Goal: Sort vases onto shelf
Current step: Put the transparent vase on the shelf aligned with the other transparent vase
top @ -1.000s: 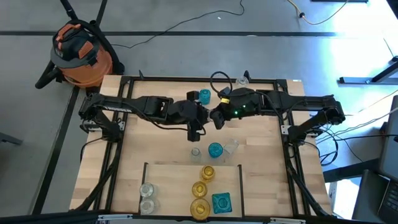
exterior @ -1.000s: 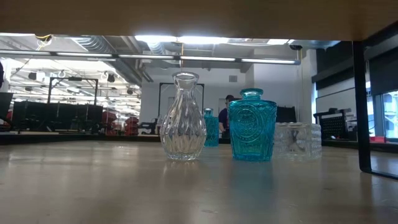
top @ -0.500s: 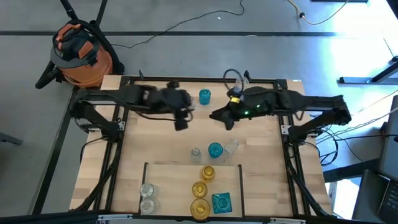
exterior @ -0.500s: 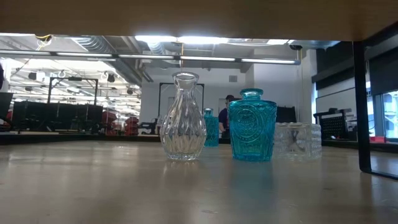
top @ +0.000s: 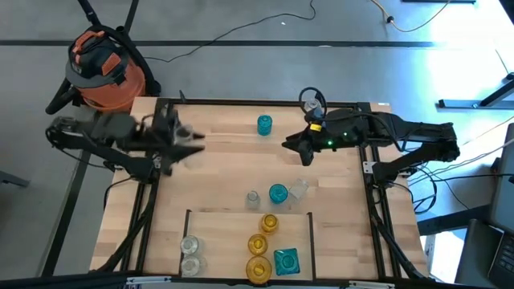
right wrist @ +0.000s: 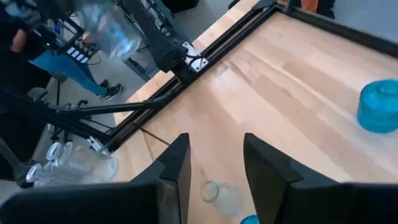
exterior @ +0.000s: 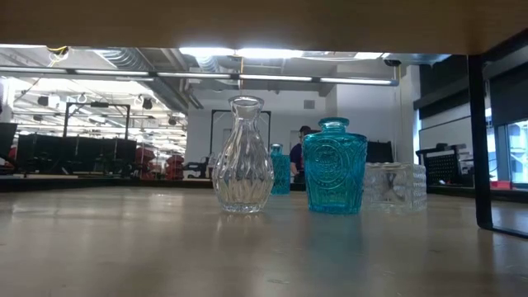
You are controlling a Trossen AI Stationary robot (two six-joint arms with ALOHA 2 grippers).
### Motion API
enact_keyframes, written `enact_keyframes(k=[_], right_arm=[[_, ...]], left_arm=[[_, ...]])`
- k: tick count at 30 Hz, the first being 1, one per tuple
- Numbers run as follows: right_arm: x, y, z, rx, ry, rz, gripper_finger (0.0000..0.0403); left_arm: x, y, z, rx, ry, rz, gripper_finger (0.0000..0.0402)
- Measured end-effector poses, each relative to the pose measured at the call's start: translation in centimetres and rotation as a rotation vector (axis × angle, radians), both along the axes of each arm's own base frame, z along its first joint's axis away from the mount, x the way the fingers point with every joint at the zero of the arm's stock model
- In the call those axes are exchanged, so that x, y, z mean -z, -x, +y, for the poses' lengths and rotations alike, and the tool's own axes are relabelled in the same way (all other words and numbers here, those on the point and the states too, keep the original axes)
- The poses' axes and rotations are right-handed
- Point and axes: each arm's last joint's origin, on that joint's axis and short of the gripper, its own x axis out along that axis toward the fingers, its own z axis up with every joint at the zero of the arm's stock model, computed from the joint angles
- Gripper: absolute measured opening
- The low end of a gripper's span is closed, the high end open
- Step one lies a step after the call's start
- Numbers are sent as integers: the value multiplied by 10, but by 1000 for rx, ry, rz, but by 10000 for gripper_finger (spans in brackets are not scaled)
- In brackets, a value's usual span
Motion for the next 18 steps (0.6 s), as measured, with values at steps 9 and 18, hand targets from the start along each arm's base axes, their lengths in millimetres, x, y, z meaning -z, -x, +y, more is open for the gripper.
enact_keyframes(k=[9,18], right_arm=[[2,-3,-1,16,30,10,111],[4,-2,-1,17,22,26,111]], left_arm=[[108,13,-33,309,215,-189,159],[151,9,-49,485,288,-267,158]])
